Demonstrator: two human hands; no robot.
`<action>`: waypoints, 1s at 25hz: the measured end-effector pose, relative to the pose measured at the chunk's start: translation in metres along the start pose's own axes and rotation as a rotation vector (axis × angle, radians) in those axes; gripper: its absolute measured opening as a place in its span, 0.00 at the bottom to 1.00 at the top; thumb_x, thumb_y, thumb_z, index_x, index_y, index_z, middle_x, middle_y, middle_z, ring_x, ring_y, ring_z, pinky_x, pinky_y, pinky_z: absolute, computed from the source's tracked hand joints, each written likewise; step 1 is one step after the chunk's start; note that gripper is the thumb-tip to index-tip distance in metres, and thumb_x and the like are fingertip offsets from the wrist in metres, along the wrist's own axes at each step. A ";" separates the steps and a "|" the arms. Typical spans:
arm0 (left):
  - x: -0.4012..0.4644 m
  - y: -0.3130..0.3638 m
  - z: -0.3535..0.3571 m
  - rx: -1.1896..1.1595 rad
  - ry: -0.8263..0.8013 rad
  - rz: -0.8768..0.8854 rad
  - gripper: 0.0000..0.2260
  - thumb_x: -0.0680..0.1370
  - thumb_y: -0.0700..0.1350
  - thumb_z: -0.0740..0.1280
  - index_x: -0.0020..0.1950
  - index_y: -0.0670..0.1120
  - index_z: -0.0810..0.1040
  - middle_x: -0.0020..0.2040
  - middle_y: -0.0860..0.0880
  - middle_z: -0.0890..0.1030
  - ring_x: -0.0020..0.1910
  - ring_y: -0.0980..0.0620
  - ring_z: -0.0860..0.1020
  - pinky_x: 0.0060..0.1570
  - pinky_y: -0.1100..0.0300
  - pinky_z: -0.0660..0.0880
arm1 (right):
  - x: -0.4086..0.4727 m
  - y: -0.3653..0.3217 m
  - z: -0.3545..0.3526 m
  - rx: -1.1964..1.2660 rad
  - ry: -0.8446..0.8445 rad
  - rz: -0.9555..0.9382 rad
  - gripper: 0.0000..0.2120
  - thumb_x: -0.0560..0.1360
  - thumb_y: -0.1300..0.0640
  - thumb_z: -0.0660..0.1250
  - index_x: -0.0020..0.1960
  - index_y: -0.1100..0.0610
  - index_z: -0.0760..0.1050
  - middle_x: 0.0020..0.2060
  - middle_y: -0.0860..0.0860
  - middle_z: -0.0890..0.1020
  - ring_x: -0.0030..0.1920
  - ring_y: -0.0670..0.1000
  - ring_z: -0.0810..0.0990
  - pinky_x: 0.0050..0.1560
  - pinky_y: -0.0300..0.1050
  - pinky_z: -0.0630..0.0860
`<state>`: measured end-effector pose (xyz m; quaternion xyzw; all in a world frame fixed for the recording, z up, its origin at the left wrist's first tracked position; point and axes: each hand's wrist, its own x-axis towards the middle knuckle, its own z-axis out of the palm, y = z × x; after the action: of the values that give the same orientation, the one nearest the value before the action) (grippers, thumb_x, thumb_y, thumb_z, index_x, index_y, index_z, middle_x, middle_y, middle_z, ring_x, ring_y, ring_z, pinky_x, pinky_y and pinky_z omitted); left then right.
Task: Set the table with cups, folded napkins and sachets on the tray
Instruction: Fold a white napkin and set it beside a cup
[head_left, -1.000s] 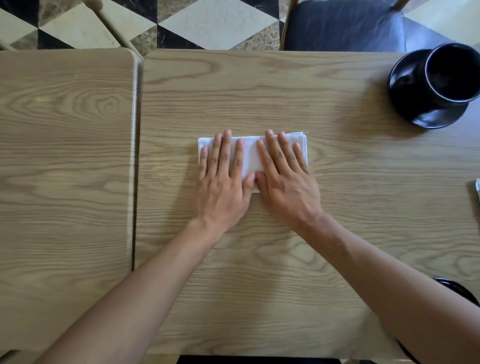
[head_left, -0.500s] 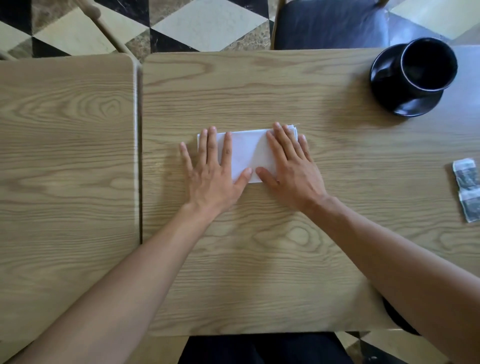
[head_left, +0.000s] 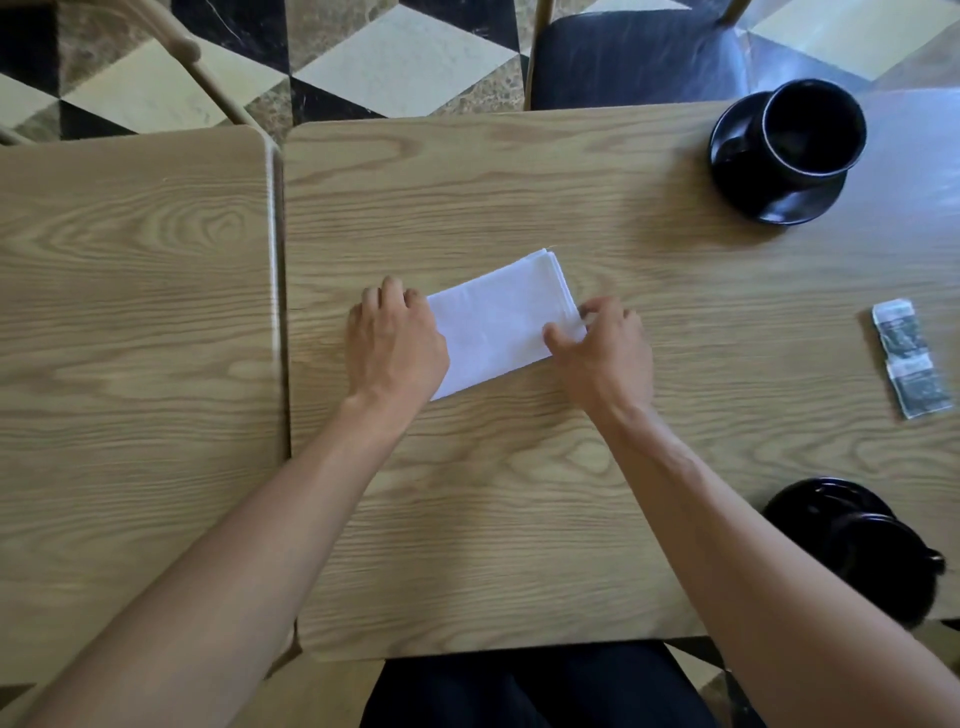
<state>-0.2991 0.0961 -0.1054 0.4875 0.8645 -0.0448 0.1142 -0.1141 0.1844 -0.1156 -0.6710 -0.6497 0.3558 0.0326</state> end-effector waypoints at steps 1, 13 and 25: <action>-0.010 -0.002 0.000 -0.020 -0.014 -0.028 0.09 0.75 0.39 0.63 0.53 0.39 0.77 0.54 0.40 0.77 0.53 0.38 0.75 0.51 0.47 0.69 | 0.004 -0.002 -0.002 -0.004 -0.015 -0.004 0.22 0.74 0.45 0.69 0.63 0.55 0.74 0.58 0.54 0.78 0.58 0.57 0.77 0.53 0.48 0.71; -0.137 0.025 0.023 -0.580 -0.198 -0.354 0.09 0.76 0.45 0.68 0.56 0.46 0.78 0.48 0.47 0.80 0.48 0.44 0.79 0.44 0.51 0.74 | 0.041 -0.070 -0.005 -0.343 -0.405 -0.380 0.10 0.74 0.50 0.73 0.54 0.51 0.81 0.49 0.48 0.81 0.49 0.51 0.77 0.43 0.42 0.68; -0.114 0.038 0.049 -0.225 0.067 0.541 0.18 0.73 0.39 0.67 0.63 0.41 0.80 0.59 0.41 0.80 0.59 0.37 0.78 0.59 0.42 0.72 | 0.044 -0.045 -0.004 -0.018 -0.449 -0.293 0.12 0.73 0.59 0.73 0.56 0.52 0.83 0.41 0.43 0.81 0.39 0.43 0.78 0.31 0.31 0.71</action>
<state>-0.2020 0.0119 -0.1240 0.6856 0.7061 0.0995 0.1466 -0.1548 0.2328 -0.1089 -0.4742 -0.7339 0.4816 -0.0673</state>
